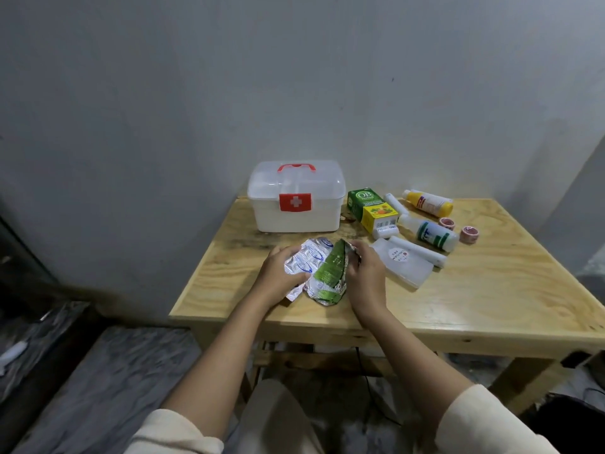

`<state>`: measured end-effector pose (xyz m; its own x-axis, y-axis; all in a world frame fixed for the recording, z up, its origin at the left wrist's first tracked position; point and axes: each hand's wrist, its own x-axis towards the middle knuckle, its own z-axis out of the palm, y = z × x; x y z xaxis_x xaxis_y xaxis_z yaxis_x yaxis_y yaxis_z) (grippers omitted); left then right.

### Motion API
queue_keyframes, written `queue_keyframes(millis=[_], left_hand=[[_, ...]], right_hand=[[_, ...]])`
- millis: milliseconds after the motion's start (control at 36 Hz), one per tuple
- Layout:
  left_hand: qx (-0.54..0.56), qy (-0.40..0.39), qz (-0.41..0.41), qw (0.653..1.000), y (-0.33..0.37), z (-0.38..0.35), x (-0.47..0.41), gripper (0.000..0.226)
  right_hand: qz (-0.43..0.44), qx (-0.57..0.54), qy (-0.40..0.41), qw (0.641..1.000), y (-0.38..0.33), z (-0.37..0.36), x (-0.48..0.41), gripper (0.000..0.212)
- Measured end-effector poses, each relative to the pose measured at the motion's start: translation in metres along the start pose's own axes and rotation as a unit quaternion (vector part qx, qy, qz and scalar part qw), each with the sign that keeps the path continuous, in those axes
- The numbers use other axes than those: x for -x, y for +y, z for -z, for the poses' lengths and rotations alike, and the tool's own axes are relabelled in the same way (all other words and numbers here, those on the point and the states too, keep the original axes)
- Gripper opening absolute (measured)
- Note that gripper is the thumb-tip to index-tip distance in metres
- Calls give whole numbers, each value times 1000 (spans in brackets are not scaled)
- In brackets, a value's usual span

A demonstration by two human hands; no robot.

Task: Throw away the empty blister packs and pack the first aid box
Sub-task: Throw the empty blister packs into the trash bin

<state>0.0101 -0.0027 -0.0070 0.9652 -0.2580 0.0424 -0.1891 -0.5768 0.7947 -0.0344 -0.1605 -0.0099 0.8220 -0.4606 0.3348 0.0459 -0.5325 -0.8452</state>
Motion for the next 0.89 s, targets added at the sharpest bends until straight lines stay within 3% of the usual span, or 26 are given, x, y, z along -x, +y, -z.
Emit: queue_keyframes(millis=[222,417,694,889], left_hand=[[66,52,-50,995,24,-3,-9,59],[112,42,-138,983,102,-45,-34,60],[177,-98,-240,950,242,-196,-33,61],[213,-228,-277,909,323,-326,12,64]], right_hand=[[38,-76,43,995,-11,28,-16,20],[58,-82,131,986,-3,116,-51,18],[-20,-6,277,961,74,300,-47,22],[-99,63,394,912,149,413,10,22]])
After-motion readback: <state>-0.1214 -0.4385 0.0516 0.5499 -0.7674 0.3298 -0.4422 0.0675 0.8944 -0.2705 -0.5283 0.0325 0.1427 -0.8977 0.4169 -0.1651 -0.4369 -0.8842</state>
